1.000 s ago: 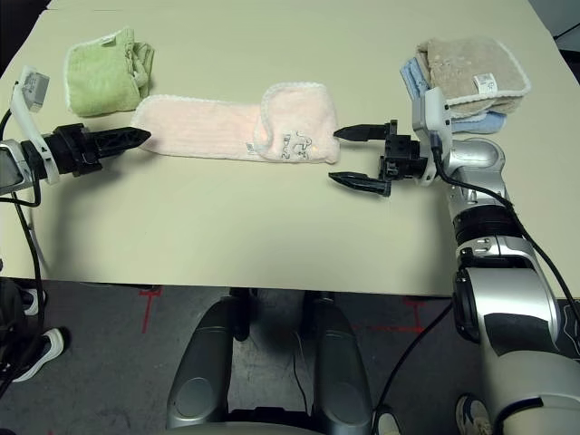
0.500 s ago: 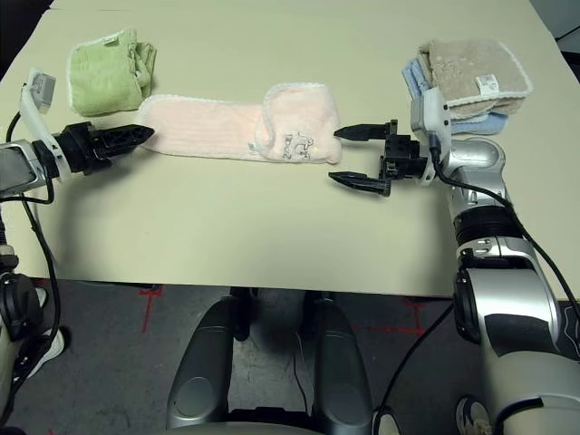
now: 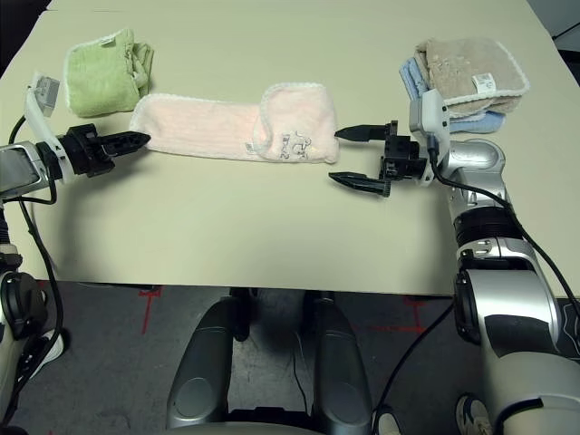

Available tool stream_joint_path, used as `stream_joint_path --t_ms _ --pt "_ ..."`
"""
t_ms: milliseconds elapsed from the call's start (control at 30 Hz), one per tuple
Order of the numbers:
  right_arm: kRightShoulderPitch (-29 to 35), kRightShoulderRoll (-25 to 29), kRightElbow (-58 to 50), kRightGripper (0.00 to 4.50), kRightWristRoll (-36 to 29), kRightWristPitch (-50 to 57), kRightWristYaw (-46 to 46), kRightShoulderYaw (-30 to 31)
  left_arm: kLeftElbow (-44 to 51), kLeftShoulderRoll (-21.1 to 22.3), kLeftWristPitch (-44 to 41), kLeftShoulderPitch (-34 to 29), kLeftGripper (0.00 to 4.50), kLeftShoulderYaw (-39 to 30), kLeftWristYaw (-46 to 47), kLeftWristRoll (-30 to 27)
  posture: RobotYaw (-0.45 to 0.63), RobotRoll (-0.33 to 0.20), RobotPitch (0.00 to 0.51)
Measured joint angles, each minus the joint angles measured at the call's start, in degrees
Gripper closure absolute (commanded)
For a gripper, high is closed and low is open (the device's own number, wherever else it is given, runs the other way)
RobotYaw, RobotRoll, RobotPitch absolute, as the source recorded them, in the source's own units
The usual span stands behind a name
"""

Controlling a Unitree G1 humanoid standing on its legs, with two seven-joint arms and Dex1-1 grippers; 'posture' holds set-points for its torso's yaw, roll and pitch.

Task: Fold the towel and set it aside.

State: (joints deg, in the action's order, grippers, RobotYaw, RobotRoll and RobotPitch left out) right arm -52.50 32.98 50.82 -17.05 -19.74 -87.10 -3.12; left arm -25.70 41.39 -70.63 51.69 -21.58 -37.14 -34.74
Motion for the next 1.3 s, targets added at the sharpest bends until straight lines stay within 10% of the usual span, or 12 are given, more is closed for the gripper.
stream_joint_path --t_ms 600,1300 --pt "-0.74 0.08 1.39 0.00 0.67 -1.08 1.68 -0.06 20.49 3.01 -11.73 -9.92 4.44 -11.85 3.90 -7.36 0.09 0.000 0.286" --pt "-1.68 0.37 3.46 0.00 1.28 -0.75 4.07 -1.27 26.97 -21.63 -12.88 6.69 4.44 -2.52 9.92 -15.84 0.07 0.000 0.278"
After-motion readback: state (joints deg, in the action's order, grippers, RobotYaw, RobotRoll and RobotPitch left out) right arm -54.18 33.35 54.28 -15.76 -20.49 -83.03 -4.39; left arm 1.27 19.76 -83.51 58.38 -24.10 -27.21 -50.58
